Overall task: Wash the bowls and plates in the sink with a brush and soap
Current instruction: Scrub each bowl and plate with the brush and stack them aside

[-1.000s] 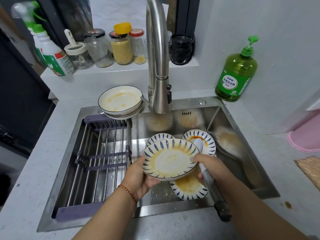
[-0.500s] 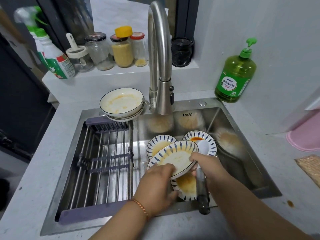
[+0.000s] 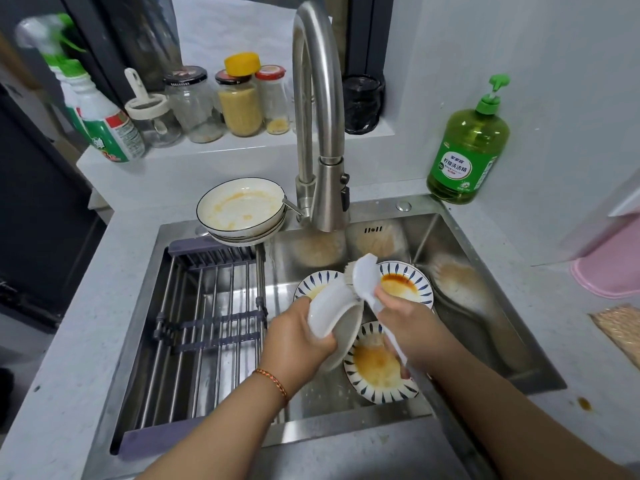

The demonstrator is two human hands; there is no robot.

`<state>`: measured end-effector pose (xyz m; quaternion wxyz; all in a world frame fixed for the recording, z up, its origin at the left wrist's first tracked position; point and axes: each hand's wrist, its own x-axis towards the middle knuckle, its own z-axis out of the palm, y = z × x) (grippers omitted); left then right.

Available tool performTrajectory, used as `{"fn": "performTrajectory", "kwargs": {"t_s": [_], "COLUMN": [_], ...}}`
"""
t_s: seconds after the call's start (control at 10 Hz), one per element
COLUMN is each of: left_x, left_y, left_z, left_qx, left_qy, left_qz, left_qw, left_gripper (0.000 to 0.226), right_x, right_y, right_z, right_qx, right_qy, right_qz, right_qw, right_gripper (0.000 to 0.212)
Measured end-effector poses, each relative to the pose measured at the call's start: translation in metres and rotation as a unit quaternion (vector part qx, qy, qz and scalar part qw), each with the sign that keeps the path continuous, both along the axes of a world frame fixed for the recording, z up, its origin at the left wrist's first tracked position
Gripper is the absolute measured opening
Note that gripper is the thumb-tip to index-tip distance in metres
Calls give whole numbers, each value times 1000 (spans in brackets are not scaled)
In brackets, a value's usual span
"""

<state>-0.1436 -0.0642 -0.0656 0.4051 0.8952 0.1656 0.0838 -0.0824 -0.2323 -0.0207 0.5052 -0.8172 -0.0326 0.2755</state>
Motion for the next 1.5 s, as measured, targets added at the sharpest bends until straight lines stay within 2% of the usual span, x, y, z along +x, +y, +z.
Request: {"fn": "performTrajectory", "kwargs": {"t_s": [0.1,0.2,0.3,0.4,0.5,0.6,0.7,0.8,0.9,1.0,1.1,1.2,1.3,1.4,1.5], "left_x": [5,4,0,1,5,2,-2,-1,1,2,0,-2,-4,-3,2], "left_y": [2,8,11,11,13,15,16,16,18,18,17,19,25,30,31], "left_z": [2,4,10,14,13,12,15,15,10,4,8,12,17,16,13], "left_qx": [-77,-105,-75,-78,-116,-116,-80,-59,-90,-130,-140,-126,-136,-171,-251], "left_qy": [0,0,4,3,-1,8,11,10,8,7,-1,-4,-21,-48,-80], "left_qz": [13,8,-13,-27,-17,-17,-43,-55,-41,-33,-35,-40,-25,32,113], "left_qw": [997,994,997,997,993,993,996,997,995,991,990,991,990,984,958], "left_gripper": [38,34,36,39,34,34,41,39,33,40,31,32,29,33,36], "right_x": [-23,-27,4,7,-21,-12,12,11,-15,-24,-12,7,18,15,5], "right_y": [12,14,2,3,19,17,9,12,23,27,26,14,1,-3,-2], "right_z": [-1,-2,1,11,22,20,20,24,37,33,35,30,18,-2,-20], "right_qx": [-61,-111,-116,-118,-119,-142,-176,-184,-175,-171,-187,-174,-118,-45,14], "right_qy": [-98,-141,-39,-48,-113,-117,-53,-53,-89,-137,-117,-57,43,148,176], "right_qz": [132,172,82,108,200,189,130,145,202,243,258,194,109,18,-58], "right_qw": [984,969,989,986,966,965,974,971,960,945,941,964,986,988,983], "right_gripper": [45,49,47,45,42,46,39,38,35,31,35,38,26,28,32]}}
